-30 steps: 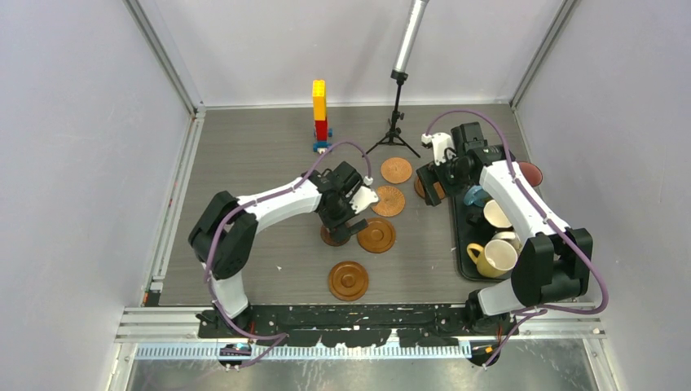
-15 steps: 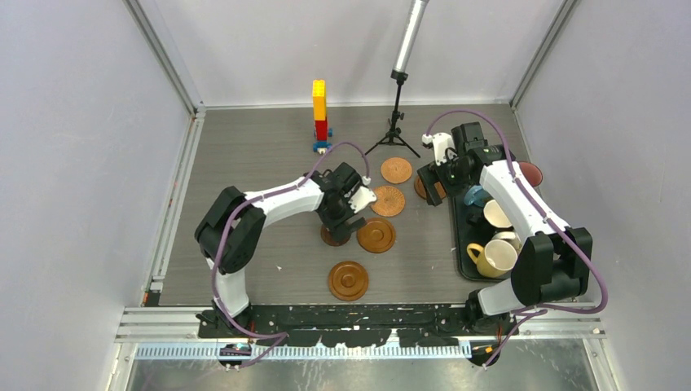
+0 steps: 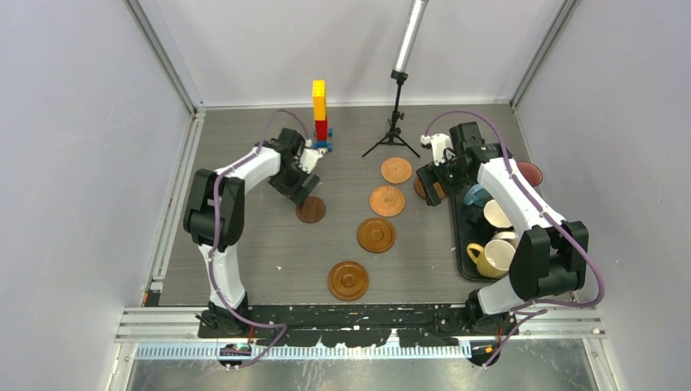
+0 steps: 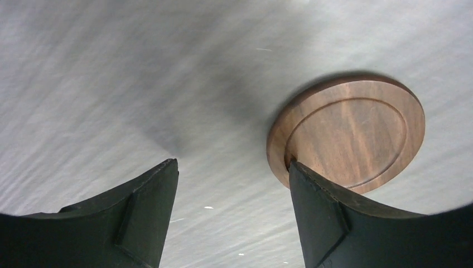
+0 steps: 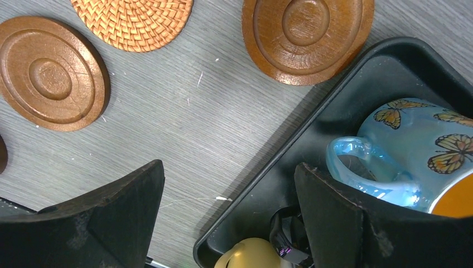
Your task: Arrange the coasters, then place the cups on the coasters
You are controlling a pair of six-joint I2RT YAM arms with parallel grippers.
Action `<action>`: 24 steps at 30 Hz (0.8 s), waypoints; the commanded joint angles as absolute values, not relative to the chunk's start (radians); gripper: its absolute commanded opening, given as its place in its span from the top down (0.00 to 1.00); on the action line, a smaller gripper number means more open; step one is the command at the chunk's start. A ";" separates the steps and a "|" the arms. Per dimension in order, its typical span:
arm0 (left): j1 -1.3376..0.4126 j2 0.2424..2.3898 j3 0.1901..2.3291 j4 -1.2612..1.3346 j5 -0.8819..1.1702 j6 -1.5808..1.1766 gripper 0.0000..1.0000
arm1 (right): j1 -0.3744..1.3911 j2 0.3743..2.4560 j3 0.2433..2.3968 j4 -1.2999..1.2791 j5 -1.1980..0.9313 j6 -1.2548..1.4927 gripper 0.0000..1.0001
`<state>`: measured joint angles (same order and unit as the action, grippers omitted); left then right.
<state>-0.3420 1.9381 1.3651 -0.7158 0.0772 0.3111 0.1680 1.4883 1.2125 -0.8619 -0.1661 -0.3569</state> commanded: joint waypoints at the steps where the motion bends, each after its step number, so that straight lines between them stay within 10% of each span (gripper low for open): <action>1: -0.211 2.045 1.459 -0.714 -0.040 0.352 0.27 | 0.166 1.493 1.262 -0.853 -0.176 -0.355 0.09; 24: 0.153 2.110 1.614 -0.816 -0.061 0.529 0.29 | 0.166 1.512 1.294 -0.858 -0.192 -0.361 0.09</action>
